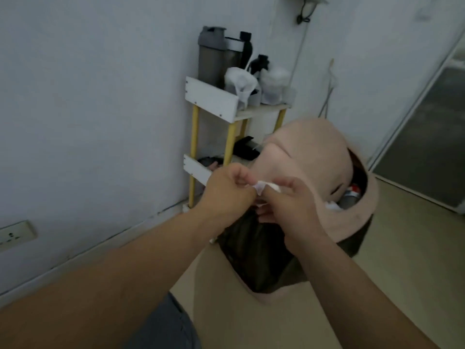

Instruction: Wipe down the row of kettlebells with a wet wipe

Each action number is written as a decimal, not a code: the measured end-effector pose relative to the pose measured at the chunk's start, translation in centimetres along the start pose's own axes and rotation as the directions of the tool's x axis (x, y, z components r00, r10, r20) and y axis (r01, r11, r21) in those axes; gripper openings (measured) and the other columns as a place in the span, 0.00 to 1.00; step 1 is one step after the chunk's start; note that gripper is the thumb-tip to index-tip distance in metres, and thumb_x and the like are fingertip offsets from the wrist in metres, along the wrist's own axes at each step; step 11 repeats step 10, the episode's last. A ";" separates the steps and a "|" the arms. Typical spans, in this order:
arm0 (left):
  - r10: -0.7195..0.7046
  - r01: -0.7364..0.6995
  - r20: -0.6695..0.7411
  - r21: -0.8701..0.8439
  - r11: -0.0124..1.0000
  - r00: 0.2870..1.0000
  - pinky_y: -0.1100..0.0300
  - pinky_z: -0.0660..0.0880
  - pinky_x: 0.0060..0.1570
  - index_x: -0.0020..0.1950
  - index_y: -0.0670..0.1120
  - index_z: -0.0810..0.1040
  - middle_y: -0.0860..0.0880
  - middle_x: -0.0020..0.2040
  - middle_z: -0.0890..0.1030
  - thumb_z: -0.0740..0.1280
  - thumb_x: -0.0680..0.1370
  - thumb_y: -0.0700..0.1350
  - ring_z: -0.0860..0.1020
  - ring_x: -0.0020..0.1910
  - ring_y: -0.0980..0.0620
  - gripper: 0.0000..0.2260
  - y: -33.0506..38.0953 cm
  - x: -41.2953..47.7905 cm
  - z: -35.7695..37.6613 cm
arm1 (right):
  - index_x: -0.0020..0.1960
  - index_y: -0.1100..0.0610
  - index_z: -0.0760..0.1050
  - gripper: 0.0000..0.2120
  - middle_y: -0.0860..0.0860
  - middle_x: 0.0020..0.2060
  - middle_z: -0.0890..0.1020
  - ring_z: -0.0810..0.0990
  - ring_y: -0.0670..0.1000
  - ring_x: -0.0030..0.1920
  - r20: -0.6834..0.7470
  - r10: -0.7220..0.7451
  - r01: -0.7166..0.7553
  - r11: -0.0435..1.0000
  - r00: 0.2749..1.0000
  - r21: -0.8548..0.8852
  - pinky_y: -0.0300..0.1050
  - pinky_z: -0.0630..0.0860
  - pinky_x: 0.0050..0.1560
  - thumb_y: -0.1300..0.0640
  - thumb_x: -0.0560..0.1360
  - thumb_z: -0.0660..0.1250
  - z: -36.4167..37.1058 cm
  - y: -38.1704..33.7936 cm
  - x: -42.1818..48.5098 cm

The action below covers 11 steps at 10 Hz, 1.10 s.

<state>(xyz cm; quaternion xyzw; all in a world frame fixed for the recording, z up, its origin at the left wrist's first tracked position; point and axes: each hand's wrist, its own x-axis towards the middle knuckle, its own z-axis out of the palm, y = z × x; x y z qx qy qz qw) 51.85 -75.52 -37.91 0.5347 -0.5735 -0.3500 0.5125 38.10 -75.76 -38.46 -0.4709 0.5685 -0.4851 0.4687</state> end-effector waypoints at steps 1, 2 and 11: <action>0.098 -0.120 0.168 0.130 0.984 0.981 0.54 0.82 0.49 0.49 0.46 0.83 0.49 0.45 0.85 0.72 0.73 0.41 0.83 0.47 0.51 0.05 1.8 2.0 3.8 | 0.51 0.50 0.78 0.04 0.51 0.44 0.84 0.84 0.51 0.43 -0.216 -0.271 0.209 0.939 0.938 -0.274 0.47 0.84 0.41 0.57 0.77 0.70 -5.1 -1.5 1.2; 0.099 -0.155 0.268 0.198 0.968 0.958 0.59 0.76 0.59 0.60 0.47 0.80 0.52 0.57 0.81 0.68 0.75 0.40 0.79 0.56 0.54 0.13 2.1 3.3 6.9 | 0.49 0.55 0.82 0.06 0.49 0.41 0.83 0.80 0.47 0.42 -0.239 -0.383 0.200 0.811 0.892 -0.550 0.38 0.72 0.37 0.60 0.77 0.66 -9.7 -1.6 3.9; 0.036 -0.069 0.133 0.253 0.965 0.990 0.79 0.70 0.42 0.57 0.55 0.78 0.55 0.53 0.81 0.66 0.80 0.40 0.79 0.46 0.67 0.11 -4.3 1.2 -3.0 | 0.43 0.57 0.79 0.35 0.58 0.43 0.82 0.80 0.62 0.49 0.007 -0.394 0.128 0.281 0.919 -0.951 0.61 0.75 0.61 0.35 0.82 0.43 -5.6 -1.1 8.3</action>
